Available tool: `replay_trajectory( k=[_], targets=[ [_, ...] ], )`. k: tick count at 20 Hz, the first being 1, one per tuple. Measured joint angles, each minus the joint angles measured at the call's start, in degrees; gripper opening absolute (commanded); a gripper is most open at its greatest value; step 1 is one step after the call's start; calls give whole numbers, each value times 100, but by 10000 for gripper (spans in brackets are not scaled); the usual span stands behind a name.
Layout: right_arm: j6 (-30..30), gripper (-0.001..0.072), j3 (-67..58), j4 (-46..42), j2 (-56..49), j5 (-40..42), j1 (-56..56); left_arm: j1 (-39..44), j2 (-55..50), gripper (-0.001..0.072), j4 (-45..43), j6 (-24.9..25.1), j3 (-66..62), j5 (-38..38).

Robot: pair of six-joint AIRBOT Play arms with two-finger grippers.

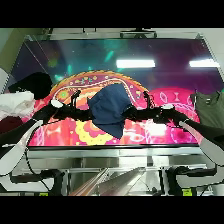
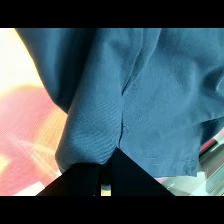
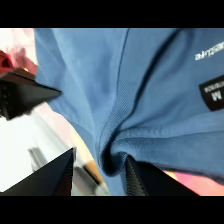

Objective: Fold the shirts.

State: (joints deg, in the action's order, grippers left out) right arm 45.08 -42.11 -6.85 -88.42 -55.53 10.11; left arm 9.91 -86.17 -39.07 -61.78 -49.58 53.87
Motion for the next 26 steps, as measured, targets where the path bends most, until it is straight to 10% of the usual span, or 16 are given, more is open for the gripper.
replay_trajectory(
  k=[9,13,14,15,26],
  targets=[
    [391,338,-4,-1580,-9,-284,57,0,-4,22,-42,15,-162,131],
    [420,55,-4,-1687,-87,-190,350,0,-4,22,-44,11,-166,149],
    [420,10,-4,-1674,-114,-122,426,0,-4,128,-44,11,-166,160],
    [422,10,-4,-1650,-131,-85,470,-2,-4,343,-46,11,-166,164],
    [422,9,-4,-1558,-155,-46,560,-400,-4,342,-675,-11,-168,-92]
  ],
)
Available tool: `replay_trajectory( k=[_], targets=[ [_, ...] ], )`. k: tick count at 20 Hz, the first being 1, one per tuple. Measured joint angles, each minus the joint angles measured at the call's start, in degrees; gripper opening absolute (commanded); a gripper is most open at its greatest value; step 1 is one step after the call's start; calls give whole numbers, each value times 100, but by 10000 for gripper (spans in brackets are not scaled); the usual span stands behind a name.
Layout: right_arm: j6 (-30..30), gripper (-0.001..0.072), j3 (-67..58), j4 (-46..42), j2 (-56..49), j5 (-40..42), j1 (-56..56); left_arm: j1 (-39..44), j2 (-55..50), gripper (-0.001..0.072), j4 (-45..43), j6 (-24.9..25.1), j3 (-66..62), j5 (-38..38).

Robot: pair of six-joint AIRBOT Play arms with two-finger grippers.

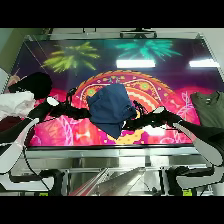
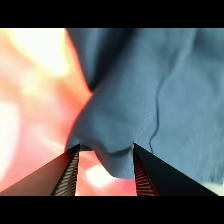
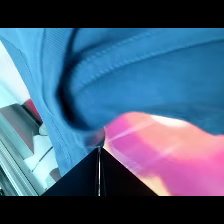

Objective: Fold the shirts.

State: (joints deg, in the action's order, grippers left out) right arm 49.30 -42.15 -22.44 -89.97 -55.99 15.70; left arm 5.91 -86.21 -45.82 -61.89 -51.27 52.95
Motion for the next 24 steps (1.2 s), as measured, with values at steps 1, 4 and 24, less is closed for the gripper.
replay_trajectory(
  k=[1,4,24],
  targets=[
    [0,10,0,0,0,0,0,-46,-2,340,-9,-2,0,-52],
    [0,9,0,17,0,-7,0,-7,-98,22,-7,-13,-2,-236],
    [525,6,-3786,1110,3130,-1274,-3204,-2518,2763,22,1655,-155,-3620,1043]
  ],
)
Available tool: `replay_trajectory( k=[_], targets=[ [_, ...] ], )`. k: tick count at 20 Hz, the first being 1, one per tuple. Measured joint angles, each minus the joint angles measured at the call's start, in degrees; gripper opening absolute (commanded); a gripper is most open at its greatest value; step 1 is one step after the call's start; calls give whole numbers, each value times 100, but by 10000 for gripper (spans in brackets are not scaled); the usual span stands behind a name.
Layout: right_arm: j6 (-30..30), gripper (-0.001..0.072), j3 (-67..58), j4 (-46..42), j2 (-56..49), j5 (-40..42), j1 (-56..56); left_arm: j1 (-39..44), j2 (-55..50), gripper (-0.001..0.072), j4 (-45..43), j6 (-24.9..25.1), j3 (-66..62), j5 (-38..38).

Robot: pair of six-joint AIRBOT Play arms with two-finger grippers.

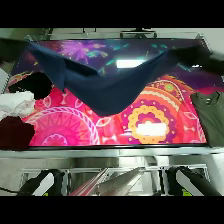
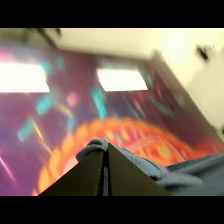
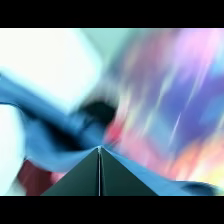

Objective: Fold the shirts.

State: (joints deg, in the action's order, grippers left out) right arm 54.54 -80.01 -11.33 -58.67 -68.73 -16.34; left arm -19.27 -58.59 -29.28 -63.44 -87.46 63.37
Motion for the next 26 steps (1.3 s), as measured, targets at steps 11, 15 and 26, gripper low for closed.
replay_trajectory(
  k=[11,15,26],
  targets=[
    [437,7,-2544,-24,28,-358,-1355,-1458,573,22,173,-610,-1600,463],
    [699,8,-2444,-979,-555,-741,-354,-240,234,21,-308,-398,-608,420],
    [981,607,999,-2402,-2092,328,2317,2492,-2640,718,-1329,7,957,590]
  ],
)
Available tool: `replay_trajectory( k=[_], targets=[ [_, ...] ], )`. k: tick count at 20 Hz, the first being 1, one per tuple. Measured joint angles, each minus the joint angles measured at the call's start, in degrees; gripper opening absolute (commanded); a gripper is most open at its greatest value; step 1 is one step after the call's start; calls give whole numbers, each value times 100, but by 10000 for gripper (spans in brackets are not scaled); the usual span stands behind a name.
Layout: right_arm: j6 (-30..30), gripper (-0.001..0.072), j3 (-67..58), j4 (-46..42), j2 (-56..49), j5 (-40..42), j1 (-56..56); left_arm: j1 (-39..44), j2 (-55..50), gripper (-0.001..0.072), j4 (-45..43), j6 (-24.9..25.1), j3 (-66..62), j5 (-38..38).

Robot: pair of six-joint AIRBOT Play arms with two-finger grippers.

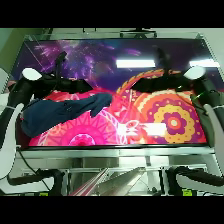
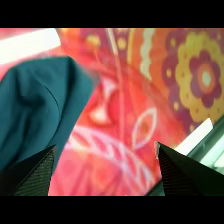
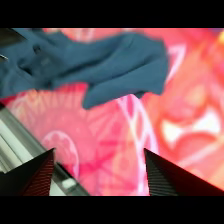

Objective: Fold the shirts.

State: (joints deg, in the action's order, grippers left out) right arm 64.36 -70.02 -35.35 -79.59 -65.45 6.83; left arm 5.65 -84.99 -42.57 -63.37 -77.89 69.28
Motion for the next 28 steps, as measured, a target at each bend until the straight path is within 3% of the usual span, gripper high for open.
replay_trajectory(
  k=[4,8,15,22,23,24,26,27,28],
  targets=[
    [-2,607,481,-13,-612,334,638,-424,-332,709,-293,-221,-356,994],
    [-216,594,605,450,-1261,822,1165,-1488,133,710,-442,-181,455,1456],
    [-778,591,258,1740,-2315,1130,1392,-3574,1392,710,-981,-26,2428,575],
    [-828,565,-684,2328,-3200,1161,1534,-4155,1705,710,-2070,114,2931,-216],
    [-828,515,-817,2441,-3298,1165,1556,-4177,1716,710,-2188,127,2949,-354],
    [-828,313,-949,2511,-3397,1165,1585,-4194,1720,709,-2277,133,2959,-466],
    [-826,241,-1207,2621,-3606,1165,1652,-4207,1698,709,-2376,138,2973,-669],
    [-826,92,-1311,2671,-3689,1165,1681,-4210,1639,709,-2417,146,2979,-730],
    [-826,26,-1386,2730,-3751,1163,1700,-4210,1554,709,-2439,151,2981,-754]
  ],
)
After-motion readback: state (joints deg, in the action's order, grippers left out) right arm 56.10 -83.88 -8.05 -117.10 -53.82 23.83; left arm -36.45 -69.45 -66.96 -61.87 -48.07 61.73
